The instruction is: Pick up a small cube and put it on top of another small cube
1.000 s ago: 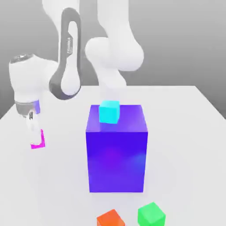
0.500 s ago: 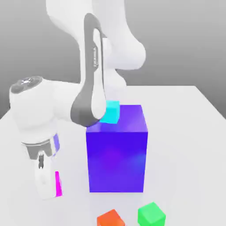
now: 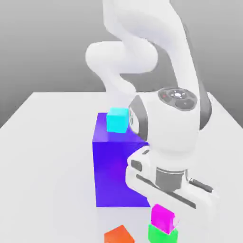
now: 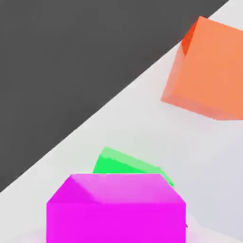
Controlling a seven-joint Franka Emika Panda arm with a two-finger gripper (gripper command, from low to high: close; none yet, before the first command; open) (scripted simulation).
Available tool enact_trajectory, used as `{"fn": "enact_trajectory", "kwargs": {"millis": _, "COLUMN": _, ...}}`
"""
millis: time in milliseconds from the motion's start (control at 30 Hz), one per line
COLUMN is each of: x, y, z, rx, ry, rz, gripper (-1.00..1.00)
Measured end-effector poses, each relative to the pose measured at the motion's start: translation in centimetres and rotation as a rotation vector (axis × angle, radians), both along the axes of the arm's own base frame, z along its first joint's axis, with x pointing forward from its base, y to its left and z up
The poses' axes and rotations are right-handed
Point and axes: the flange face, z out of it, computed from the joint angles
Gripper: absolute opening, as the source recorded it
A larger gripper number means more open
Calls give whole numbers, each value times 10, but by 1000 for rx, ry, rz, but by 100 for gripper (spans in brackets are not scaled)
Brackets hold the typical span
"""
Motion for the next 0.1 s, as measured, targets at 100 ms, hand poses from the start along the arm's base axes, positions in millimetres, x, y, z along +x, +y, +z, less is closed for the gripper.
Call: {"fn": "enact_trajectory", "kwargs": {"millis": 100, "x": 0, "y": 0, "z": 0, "rx": 0, "ry": 0, "rz": 0, "gripper": 100}}
